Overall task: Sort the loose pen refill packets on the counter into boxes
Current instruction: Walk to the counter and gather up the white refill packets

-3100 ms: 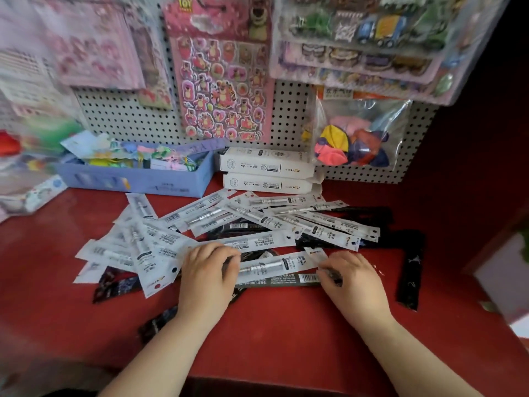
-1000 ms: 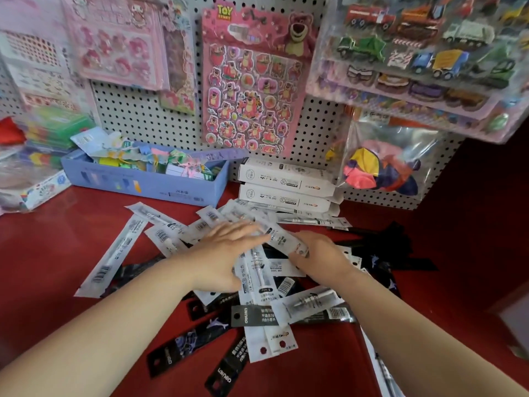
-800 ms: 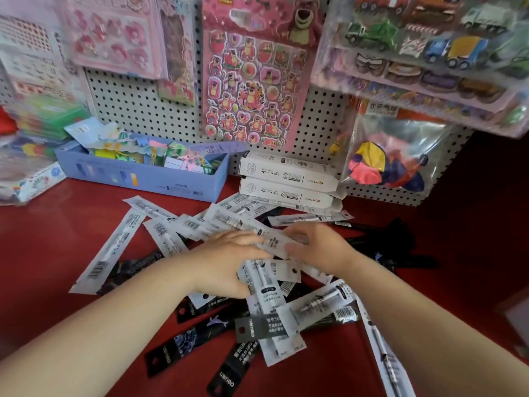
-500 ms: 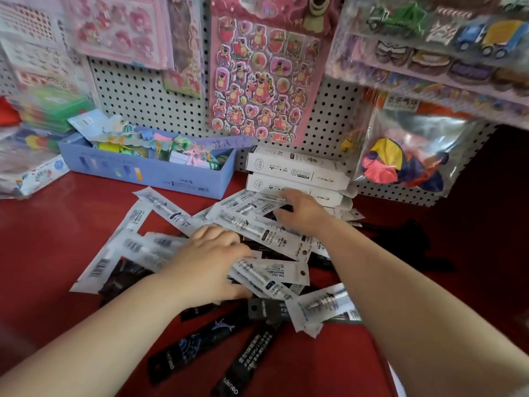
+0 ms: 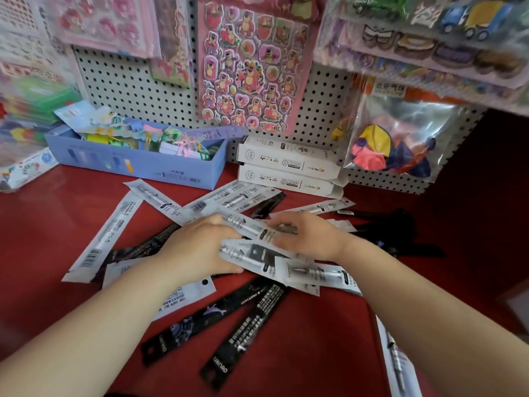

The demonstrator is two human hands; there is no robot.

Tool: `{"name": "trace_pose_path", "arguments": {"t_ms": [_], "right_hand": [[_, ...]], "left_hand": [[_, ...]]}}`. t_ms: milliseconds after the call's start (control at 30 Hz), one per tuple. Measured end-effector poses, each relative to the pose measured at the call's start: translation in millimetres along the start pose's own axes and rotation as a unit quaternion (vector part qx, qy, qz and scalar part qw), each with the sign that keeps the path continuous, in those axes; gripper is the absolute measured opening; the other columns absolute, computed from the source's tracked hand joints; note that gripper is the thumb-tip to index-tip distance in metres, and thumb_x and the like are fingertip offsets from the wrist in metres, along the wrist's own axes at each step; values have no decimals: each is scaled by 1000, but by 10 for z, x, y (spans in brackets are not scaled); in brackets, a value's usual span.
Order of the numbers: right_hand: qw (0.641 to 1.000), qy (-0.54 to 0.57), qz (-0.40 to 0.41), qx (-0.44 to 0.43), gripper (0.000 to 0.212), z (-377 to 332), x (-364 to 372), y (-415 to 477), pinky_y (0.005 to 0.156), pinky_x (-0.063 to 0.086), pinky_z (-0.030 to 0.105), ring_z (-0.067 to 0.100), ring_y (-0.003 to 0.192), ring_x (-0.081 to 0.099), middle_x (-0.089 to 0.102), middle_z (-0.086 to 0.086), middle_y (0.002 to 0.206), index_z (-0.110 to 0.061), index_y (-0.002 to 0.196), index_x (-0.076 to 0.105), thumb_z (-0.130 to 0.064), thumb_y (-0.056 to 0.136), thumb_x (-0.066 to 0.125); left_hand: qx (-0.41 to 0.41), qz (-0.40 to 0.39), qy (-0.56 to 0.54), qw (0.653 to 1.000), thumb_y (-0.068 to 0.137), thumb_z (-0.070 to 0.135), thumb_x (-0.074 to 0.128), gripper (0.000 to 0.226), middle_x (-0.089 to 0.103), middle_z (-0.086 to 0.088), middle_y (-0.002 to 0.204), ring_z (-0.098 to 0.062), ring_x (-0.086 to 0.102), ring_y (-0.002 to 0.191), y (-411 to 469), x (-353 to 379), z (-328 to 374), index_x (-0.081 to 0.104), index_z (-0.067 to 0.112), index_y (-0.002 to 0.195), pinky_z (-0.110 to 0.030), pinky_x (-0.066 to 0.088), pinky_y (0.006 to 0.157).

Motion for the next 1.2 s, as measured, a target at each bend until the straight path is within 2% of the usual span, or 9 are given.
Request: {"name": "trace_pose_path", "arguments": {"t_ms": [133, 233, 367, 467, 600, 800, 867, 1000, 1200], "right_hand": [[997, 36, 66, 20, 33, 146, 7, -185, 102, 38, 24, 18, 120, 51, 56, 6, 128, -8, 118, 59, -9, 86, 56], [990, 54, 123, 47, 32, 224, 6, -274, 89, 37, 15, 13, 115, 52, 59, 7, 123, -7, 117, 59, -4, 85, 55], [983, 45, 152, 89, 42, 294, -32, -333, 83, 34, 22, 23, 113, 48, 54, 6, 108, -14, 126, 50, -6, 85, 54], [980, 66, 163, 95, 38, 315, -62, -334, 78, 36, 22, 19, 98, 52, 59, 7, 118, -12, 123, 54, -5, 86, 51], [963, 100, 231, 94, 24, 312, -142, -337, 70, 38, 26, 19, 83, 52, 57, 1, 91, -12, 107, 58, -3, 87, 48], [930, 159, 328, 46, 14, 269, -400, -338, 62, 34, 22, 16, 69, 47, 54, 0, 82, -10, 100, 56, -6, 88, 52], [931, 160, 325, 43, 11, 279, -471, -345, 55, 38, 24, 11, 59, 45, 52, -6, 72, -17, 92, 52, -6, 88, 51], [915, 180, 356, 55, 15, 362, -565, -337, 37, 33, 10, 11, 53, 43, 52, -6, 66, -16, 92, 54, -3, 87, 49], [897, 228, 369, 84, 14, 448, -542, -312, 50, 39, 21, 15, 65, 48, 55, 0, 75, -13, 95, 57, -4, 87, 52]], "left_hand": [[-13, 23, 10, 1000, 72, 44, 69, 60, 43, 9, 127, -10, 44, 117, -41, -29, 80, 49, 29, 125, -23, 40, 88], [-23, 57, 21, 998, 72, 46, 67, 54, 45, 11, 127, -12, 48, 113, -55, -54, 178, 50, 25, 119, -24, 36, 77], [-36, 71, 74, 994, 76, 49, 61, 53, 58, 5, 119, -18, 54, 108, -32, -45, 288, 45, 25, 120, -24, 30, 68], [-45, 70, 81, 993, 79, 47, 60, 53, 58, 3, 120, -20, 54, 110, 16, -26, 323, 41, 24, 123, -26, 36, 75], [-49, 74, 47, 995, 79, 42, 61, 47, 59, 4, 119, -19, 54, 110, 101, -44, 373, 42, 24, 119, -27, 40, 80], [-67, 129, 4, 989, 78, 43, 63, 53, 58, 3, 121, -22, 54, 110, 253, -84, 420, 40, 26, 123, -31, 41, 82], [-65, 140, -41, 987, 75, 42, 67, 60, 57, 2, 124, -23, 54, 111, 291, -94, 424, 39, 27, 126, -34, 44, 84], [-60, 124, -151, 979, 69, 32, 75, 84, 44, 0, 139, -24, 46, 122, 347, -115, 378, 25, 29, 138, -37, 42, 97], [-106, 128, -219, 961, 77, 16, 69, 77, 39, -9, 143, -26, 39, 129, 353, -221, 157, 25, 20, 141, -29, 33, 100]]}}
Point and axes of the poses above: each hand's wrist, its own y-axis towards the middle knuckle, its own x-axis out of the palm, z = x × y, the point moved 1 cm from there along y, towards the middle knuckle
